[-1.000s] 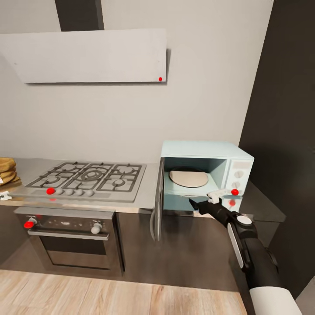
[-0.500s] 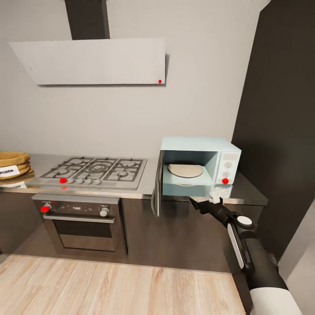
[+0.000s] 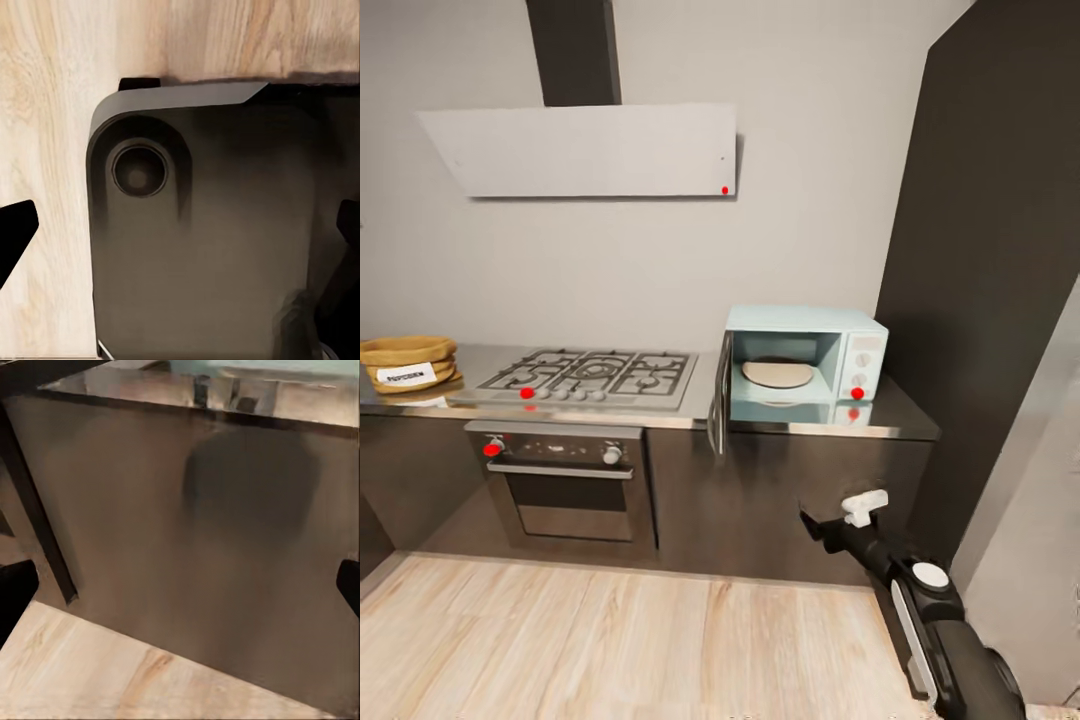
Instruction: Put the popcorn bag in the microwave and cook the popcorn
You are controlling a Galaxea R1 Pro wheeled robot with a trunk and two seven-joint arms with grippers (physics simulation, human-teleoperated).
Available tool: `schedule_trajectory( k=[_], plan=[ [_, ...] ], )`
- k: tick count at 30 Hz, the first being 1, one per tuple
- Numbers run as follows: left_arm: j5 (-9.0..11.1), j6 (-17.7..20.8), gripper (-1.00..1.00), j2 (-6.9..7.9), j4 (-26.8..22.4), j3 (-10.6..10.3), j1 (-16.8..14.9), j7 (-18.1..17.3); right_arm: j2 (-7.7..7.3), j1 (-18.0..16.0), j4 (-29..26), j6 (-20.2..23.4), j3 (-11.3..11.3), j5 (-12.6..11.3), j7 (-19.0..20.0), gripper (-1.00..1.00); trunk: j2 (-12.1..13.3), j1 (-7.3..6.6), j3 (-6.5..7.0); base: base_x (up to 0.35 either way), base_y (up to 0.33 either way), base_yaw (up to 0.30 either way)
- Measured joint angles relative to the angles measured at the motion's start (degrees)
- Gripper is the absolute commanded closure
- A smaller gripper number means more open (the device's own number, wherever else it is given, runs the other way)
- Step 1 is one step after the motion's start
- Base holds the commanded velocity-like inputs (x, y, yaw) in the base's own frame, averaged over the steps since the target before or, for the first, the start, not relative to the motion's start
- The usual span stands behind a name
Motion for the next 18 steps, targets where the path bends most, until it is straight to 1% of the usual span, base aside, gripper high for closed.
schedule_trajectory(
  k=[2,3,5,6,7,10,11,12,15,18],
  plan=[
    [0.0,0.0,-1.00,-0.04,0.0,0.0,0.1,0.0,-0.01,3.3,2.1,-3.5,-0.2,0.0,-0.1,-1.00,0.0,-0.02,0.00,-0.076,0.000,0.000],
    [0.0,0.0,-1.00,-0.06,0.0,0.0,0.1,0.0,-0.01,5.2,4.7,-6.0,-0.4,0.1,-0.2,-1.00,0.0,-0.02,0.00,-0.033,0.000,0.000],
    [0.0,0.0,-1.00,-0.08,0.0,0.0,0.0,0.0,0.00,6.7,10.2,-10.5,-0.5,0.1,-0.3,-1.00,0.0,-0.02,0.00,-0.016,0.000,0.000],
    [0.0,0.0,-1.00,-0.09,-0.1,-0.1,-0.1,0.0,0.02,7.2,15.6,-14.5,-0.6,0.1,-0.3,-1.00,0.0,-0.03,0.00,-0.006,0.000,0.000],
    [0.0,0.0,-1.00,-0.08,-0.3,-0.1,-0.2,0.0,0.05,7.4,22.5,-18.3,-0.6,-0.1,-0.3,-1.00,0.0,-0.03,0.00,-0.004,0.000,0.000],
    [0.0,0.0,-1.00,-0.16,-0.7,-0.1,-0.3,0.0,0.25,7.3,36.1,-24.7,-0.3,0.1,-0.4,-1.00,0.0,-0.03,0.00,-0.001,0.000,0.000],
    [0.0,0.0,-1.00,-0.19,-0.7,-0.1,-0.3,0.0,0.32,7.3,38.2,-25.5,-0.1,0.1,-0.5,-1.00,0.0,-0.03,0.00,0.000,0.000,0.000],
    [0.1,-0.2,-1.00,-0.52,-0.8,0.1,-0.6,-0.1,0.06,6.9,37.9,-25.8,0.2,-0.1,-0.1,-1.00,0.0,-0.03,0.01,0.000,0.000,0.000],
    [0.1,-0.1,-1.00,-0.60,-0.8,0.1,-0.7,-0.1,-0.09,6.0,36.9,-26.3,-0.2,-0.1,0.3,-1.00,0.0,-0.03,0.00,0.000,0.000,0.000],
    [-0.1,-0.1,-1.00,-0.87,-0.8,0.2,-0.7,-0.3,-0.15,6.5,35.9,-26.1,-0.5,-0.2,0.3,-1.00,0.0,-0.03,0.00,0.000,0.000,0.000]
  ],
)
